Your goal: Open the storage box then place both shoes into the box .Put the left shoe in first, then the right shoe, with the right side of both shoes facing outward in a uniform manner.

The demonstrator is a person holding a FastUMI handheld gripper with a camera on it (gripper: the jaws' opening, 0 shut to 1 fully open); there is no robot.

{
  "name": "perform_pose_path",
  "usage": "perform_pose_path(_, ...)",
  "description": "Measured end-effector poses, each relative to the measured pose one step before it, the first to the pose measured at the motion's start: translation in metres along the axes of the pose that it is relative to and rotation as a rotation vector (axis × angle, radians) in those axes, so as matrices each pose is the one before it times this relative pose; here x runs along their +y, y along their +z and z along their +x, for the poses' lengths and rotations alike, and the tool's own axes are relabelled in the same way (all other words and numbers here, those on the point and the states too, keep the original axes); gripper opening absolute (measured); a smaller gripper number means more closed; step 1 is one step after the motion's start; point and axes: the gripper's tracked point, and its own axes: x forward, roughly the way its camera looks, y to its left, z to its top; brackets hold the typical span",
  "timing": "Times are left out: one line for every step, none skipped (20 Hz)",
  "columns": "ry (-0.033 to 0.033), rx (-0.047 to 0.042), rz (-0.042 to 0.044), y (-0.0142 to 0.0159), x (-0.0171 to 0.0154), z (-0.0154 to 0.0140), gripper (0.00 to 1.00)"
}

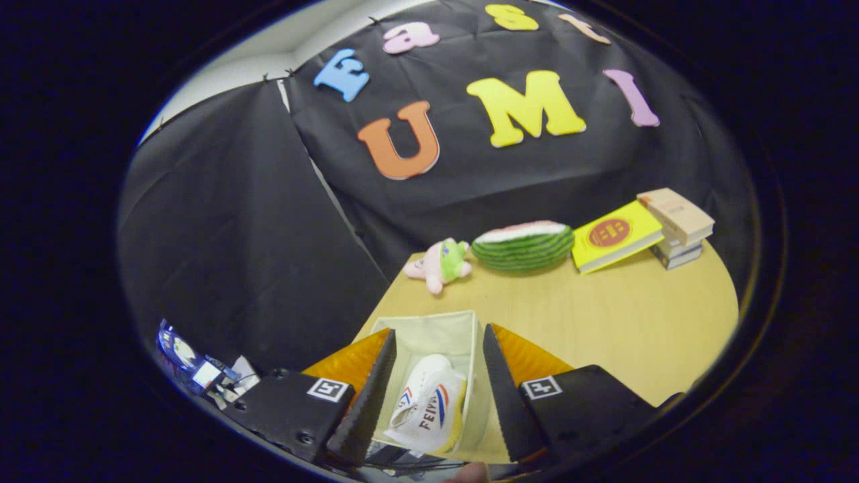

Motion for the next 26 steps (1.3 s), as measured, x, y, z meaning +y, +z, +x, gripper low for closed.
perform_pose_path(-0.02198,-0.07431,-0.04336,0.01083,-0.00594,-0.00906,0.87)
perform_pose_path(-0.02854,-0.07062,-0.04440,0.01032,-0.00610,-0.00777,0.94)
perform_pose_path(-0.02492,-0.05832,-0.04092,0.01067,-0.00648,-0.01143,1.00)
perform_pose_path(-0.01198,-0.04289,-0.02908,0.00507,-0.00285,-0.00811,1.00)
perform_pose_path(-0.01114,-0.02563,-0.01463,0.00532,-0.00369,-0.00919,1.00)
perform_pose_path(-0.01127,-0.02374,-0.00412,0.00418,-0.00452,-0.00662,1.00)
perform_pose_path(-0.00480,-0.01802,-0.00349,-0.00005,-0.00237,-0.00431,1.00)
perform_pose_path(-0.00755,-0.01092,-0.00694,0.00196,-0.00363,-0.00501,1.00)
perform_pose_path(-0.00846,-0.01454,-0.00548,0.00278,-0.00722,-0.00453,1.00)
perform_pose_path(-0.00838,-0.01268,-0.00531,0.00290,-0.00679,-0.00558,1.00)
perform_pose_path(-0.00519,-0.00324,-0.00318,0.00024,-0.00557,-0.00325,1.00)
perform_pose_path(-0.00512,-0.00509,0.00173,0.00044,-0.00527,-0.00282,1.00)
perform_pose_path(-0.00544,-0.00617,-0.00087,0.00078,-0.00543,-0.00316,1.00)
perform_pose_path(-0.01045,-0.01086,-0.00470,0.00205,-0.00599,-0.00151,1.00)
perform_pose_path(-0.00872,-0.01286,-0.00130,0.00314,-0.00706,-0.00127,1.00)
perform_pose_path(0.00006,-0.00838,0.00240,0.00082,-0.00460,-0.00033,1.00)
perform_pose_path(0.00424,-0.00744,-0.00172,-0.00052,-0.00174,0.00030,1.00)
perform_pose_path(-0.00638,-0.00589,-0.00188,-0.00044,-0.00435,0.00072,1.00)
perform_pose_path(-0.01325,-0.00670,0.00005,-0.00046,-0.00687,-0.00162,1.00)
perform_pose_path(-0.01002,0.00140,0.00357,-0.00125,-0.00430,-0.00040,1.00)
perform_pose_path(-0.00649,0.00037,0.00349,-0.00218,-0.00405,0.00259,1.00)
perform_pose_path(-0.00798,-0.00254,0.00116,-0.00083,-0.00289,0.00022,1.00)
perform_pose_path(-0.00566,-0.00214,-0.00032,0.00008,-0.00204,0.00174,1.00)
perform_pose_path(-0.00521,-0.00122,-0.00148,-0.00114,-0.00107,0.00099,1.00)
perform_pose_path(-0.00006,0.00052,-0.00189,-0.00198,0.00004,0.00100,1.00)
perform_pose_path(-0.00014,0.00435,-0.00463,-0.00330,0.00033,0.00130,1.00)
